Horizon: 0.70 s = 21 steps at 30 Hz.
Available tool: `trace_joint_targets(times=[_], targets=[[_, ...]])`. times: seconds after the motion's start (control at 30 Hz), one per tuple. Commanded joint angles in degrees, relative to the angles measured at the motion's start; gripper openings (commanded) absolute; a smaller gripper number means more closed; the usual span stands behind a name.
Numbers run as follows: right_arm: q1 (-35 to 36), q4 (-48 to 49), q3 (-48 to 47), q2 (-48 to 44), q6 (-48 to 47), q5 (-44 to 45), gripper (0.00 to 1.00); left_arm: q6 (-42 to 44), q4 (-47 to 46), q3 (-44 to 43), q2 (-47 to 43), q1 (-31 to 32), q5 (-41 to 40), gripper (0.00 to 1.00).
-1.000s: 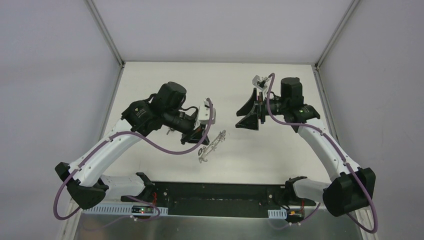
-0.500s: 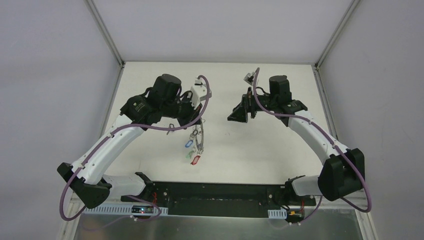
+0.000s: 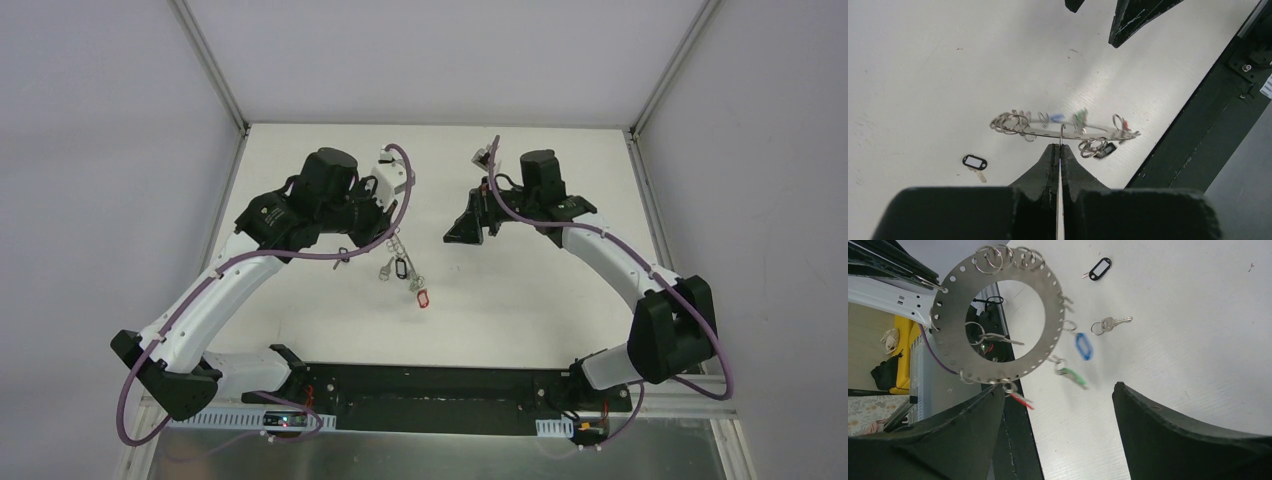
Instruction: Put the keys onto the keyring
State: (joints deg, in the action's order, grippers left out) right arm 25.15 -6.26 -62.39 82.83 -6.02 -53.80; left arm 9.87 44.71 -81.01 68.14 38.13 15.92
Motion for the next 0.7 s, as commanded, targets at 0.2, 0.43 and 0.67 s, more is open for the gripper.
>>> trace_joint_targets(times=[0.2,0.43,0.67], targets=[[1.39,1.26,-2.55,0.68,-1.02,-4.18,0.82,1.73,-3.23,-0.07,-1.82,-0.51,-2.86,0.00],[1.53,-0.25,-2.82,0.23,-3.03,-6.24,0.81,1.91,-3.95,0.72,-1.72,-0.44,-1.36,0.00],[1.55,-1.28,-2.43,-0.37,-4.35,-6.37,0.80,2.87,-4.51,1.02,-1.78,-0.43,-2.10,0.00]])
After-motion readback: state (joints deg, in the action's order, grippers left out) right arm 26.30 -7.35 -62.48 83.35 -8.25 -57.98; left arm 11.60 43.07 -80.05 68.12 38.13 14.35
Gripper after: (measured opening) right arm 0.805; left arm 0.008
